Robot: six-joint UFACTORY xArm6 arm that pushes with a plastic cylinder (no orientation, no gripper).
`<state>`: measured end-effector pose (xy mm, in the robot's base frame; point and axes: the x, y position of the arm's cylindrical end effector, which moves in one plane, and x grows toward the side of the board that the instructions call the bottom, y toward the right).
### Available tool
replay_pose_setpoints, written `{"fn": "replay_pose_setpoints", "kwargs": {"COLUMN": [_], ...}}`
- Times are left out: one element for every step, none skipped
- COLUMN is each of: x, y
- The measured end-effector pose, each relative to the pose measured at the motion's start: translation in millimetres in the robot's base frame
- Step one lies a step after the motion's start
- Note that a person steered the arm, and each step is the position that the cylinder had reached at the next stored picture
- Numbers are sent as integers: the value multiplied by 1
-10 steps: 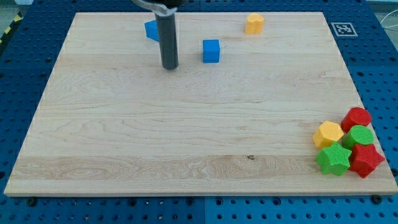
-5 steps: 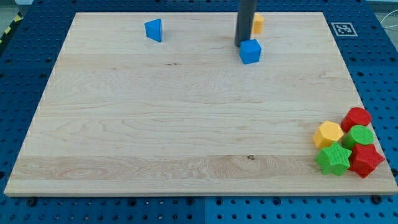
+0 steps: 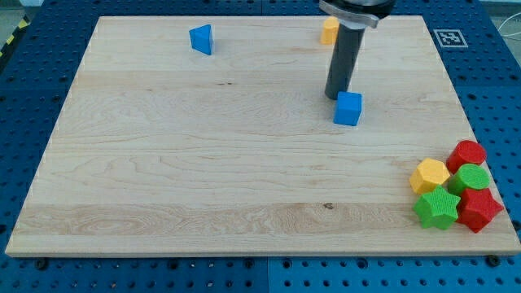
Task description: Slide blue cube to the left of red circle
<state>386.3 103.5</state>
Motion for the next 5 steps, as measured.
{"fn": "replay_pose_setpoints", "kwargs": {"x": [8, 27, 47, 63, 63], "y": [-1, 18, 43, 61, 33]}}
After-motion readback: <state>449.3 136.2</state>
